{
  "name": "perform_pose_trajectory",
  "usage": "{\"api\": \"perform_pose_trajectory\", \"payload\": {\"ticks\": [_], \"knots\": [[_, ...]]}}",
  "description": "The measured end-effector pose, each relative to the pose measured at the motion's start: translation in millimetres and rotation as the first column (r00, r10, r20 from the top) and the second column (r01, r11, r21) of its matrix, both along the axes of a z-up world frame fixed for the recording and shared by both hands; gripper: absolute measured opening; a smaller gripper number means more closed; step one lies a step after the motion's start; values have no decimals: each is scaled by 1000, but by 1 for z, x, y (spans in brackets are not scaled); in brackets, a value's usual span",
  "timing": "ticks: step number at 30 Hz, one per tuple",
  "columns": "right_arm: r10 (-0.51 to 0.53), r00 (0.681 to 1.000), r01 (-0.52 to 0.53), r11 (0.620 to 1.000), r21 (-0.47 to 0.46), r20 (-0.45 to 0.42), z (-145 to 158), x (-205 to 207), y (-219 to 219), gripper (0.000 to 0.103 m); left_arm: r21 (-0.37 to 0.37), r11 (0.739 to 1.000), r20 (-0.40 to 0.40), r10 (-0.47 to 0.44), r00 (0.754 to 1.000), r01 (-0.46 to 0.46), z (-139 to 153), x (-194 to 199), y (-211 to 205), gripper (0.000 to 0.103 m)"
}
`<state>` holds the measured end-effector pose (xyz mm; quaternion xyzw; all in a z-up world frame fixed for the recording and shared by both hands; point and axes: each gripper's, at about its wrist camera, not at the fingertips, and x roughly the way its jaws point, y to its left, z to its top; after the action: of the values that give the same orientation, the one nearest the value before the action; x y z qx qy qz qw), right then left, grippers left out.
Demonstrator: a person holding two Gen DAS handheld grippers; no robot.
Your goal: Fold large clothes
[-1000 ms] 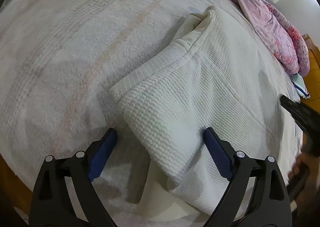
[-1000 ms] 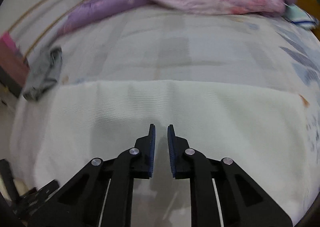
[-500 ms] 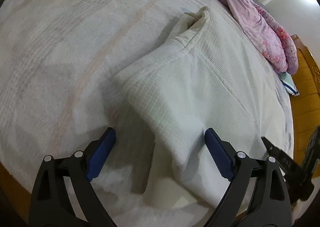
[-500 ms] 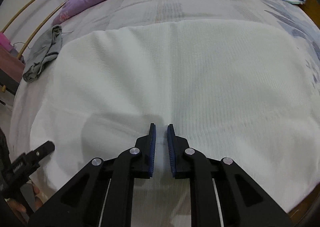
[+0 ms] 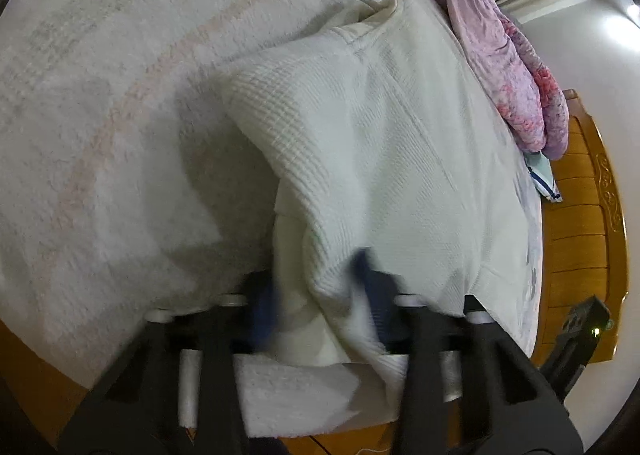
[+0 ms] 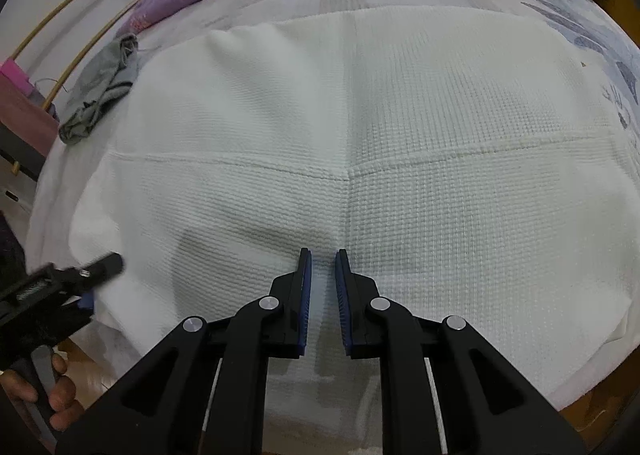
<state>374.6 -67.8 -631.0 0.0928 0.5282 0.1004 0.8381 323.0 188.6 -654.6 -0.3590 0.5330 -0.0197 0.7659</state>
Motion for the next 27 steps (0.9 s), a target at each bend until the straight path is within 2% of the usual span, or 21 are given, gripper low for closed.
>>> {"api": "perform_pose_trajectory", "payload": {"ticks": [2,3,7,9,11,15,20,24,27], "knots": [[27,999,-27,1000,3,25,7,-8,4,27,-1,1000,14,-1,1000,1,12,2,-1,14],[55,997,-55,998,3,46,13,-14,8,29,-11,1000,35,-6,999,7,23,4,-3,14],[161,977,-162,987,1,137,37,-34,32,64,-43,999,86,-27,996,31,55,12,-10,14],[206,963,-217,975,47,171,46,-41,41,67,-85,996,87,-13,996,20,63,15,-11,14],[263,946,-276,960,44,191,51,-44,56,68,-133,991,67,11,998,-2,66,19,-8,14],[306,929,-313,950,2,207,49,-38,76,68,-104,994,60,-13,998,19,76,25,-17,13],[302,929,-308,951,-9,213,50,-22,84,68,-111,993,77,-27,997,35,86,32,-17,12],[267,934,-287,957,51,238,67,-36,67,68,-95,993,100,-55,994,64,97,41,-22,12],[304,924,-320,947,35,231,65,-38,78,71,-106,992,110,-61,992,73,101,45,-32,12]]}}
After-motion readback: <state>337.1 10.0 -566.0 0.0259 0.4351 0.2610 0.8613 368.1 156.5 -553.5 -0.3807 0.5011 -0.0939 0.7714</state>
